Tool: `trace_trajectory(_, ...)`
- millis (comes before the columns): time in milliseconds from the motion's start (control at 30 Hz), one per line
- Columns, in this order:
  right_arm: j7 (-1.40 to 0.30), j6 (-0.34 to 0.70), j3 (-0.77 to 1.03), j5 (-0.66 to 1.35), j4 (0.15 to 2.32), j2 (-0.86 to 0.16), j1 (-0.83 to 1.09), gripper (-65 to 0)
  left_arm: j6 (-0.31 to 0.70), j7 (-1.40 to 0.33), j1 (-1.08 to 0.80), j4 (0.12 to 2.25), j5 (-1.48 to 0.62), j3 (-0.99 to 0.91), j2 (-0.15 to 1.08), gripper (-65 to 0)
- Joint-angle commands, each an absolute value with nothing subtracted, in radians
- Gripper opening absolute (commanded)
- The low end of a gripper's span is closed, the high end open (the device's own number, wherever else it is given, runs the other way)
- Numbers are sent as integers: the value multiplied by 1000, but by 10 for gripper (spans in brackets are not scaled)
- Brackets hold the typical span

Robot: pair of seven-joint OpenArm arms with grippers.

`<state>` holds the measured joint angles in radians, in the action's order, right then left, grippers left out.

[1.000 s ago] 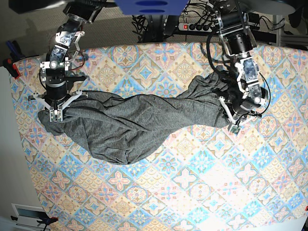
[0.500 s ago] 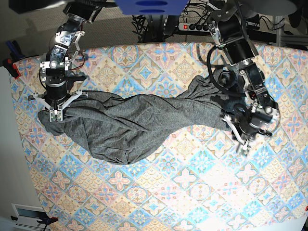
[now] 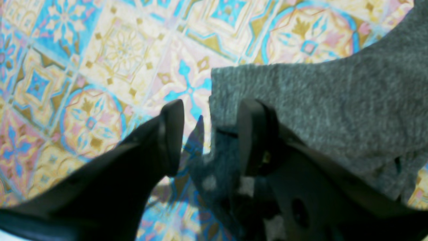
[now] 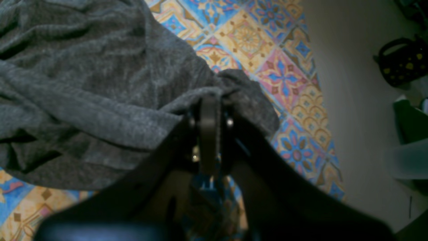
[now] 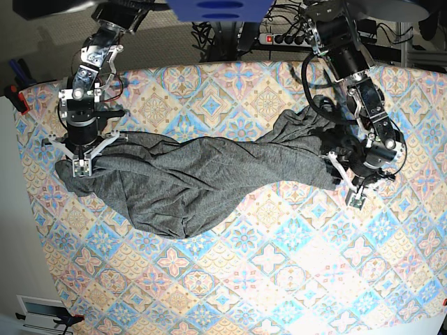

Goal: Layout the t-shirt on the table in an organized manner, then fold the t-shirt properly
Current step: 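Adjust the left gripper's grasp on the shirt end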

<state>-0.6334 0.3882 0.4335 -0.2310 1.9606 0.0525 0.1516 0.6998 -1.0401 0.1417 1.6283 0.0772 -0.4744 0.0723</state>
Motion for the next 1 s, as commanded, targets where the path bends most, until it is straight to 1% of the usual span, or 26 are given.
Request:
trace_trajectory(0, -610, 381, 435, -226, 1977, 45, 140, -650, 698, -1009, 159, 1600, 67, -473, 84, -400)
trace_trajectory(133, -610, 381, 435, -226, 1977, 45, 140, -650, 698, -917, 162, 1457, 62, -473, 85, -400)
trace_trajectory(267, -610, 381, 435, -226, 1977, 45, 142, -650, 698, -839, 157, 1408, 67, -473, 85, -401)
trace_trajectory(467, -610, 381, 440, -226, 1977, 45, 142, -650, 698, -835, 156, 1405, 68, -475, 85, -403)
trace_trajectory(600, -610, 381, 440, -226, 1975, 45, 142, -650, 698, -837, 142, 1409, 56, -475, 124, -403)
trace_trajectory(767, -610, 381, 438, -226, 1975, 45, 142, -650, 698, -842, 147, 1461, 65, -561, 143, -403)
trace_trajectory(967, -610, 381, 433, -226, 1974, 45, 134, -650, 698, -840, 148, 1468, 68, -562, 150, -399)
